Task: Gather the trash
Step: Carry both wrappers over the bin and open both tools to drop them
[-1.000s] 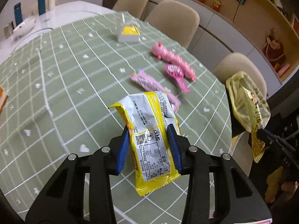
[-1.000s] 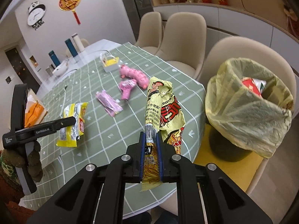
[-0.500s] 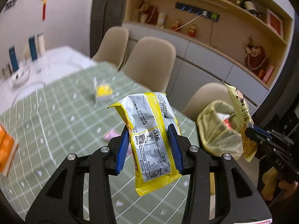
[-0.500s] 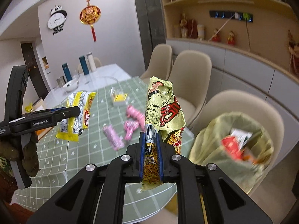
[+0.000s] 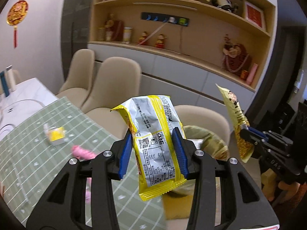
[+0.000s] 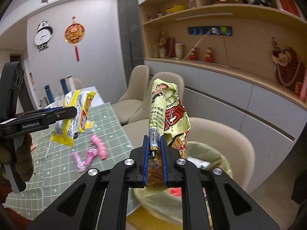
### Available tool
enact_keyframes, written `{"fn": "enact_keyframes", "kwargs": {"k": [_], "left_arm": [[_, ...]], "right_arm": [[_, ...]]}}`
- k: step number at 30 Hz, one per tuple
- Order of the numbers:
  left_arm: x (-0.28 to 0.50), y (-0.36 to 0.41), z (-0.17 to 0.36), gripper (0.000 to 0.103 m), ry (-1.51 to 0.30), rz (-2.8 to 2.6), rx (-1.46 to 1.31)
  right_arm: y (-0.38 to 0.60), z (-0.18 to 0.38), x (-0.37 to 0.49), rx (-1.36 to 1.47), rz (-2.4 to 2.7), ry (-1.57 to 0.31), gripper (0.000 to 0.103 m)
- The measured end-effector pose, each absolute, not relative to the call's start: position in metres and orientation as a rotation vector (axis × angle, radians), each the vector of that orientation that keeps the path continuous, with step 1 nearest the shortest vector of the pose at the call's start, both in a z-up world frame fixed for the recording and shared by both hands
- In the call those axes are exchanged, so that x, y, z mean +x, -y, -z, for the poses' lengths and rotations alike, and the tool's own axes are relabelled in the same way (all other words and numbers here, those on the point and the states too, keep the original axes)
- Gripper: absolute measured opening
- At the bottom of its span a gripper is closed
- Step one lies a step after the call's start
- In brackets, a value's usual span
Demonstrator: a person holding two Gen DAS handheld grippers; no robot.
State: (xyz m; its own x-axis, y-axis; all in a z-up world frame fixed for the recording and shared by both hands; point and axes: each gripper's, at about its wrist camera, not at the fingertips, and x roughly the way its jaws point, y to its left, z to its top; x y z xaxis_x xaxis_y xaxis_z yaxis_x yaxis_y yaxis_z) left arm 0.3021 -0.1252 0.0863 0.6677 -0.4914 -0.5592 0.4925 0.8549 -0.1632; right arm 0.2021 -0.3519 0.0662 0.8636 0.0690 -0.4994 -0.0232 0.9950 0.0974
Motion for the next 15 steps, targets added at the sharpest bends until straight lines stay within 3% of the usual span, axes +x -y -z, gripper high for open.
{"fn": "enact_keyframes", "kwargs": {"k": [10,15], "left_arm": [[0.337,0.224,-0.05,0.04,-0.735,0.69,0.018],[0.356,0.267,-0.004,0.04,-0.904,0.747,0.076]], "right_arm": [[0.429,-0.044,0.207,0.145,0.043,-0.54,0.013],[0.452,-0.03,0.209,0.179,0.076,-0.56,0.013]]}}
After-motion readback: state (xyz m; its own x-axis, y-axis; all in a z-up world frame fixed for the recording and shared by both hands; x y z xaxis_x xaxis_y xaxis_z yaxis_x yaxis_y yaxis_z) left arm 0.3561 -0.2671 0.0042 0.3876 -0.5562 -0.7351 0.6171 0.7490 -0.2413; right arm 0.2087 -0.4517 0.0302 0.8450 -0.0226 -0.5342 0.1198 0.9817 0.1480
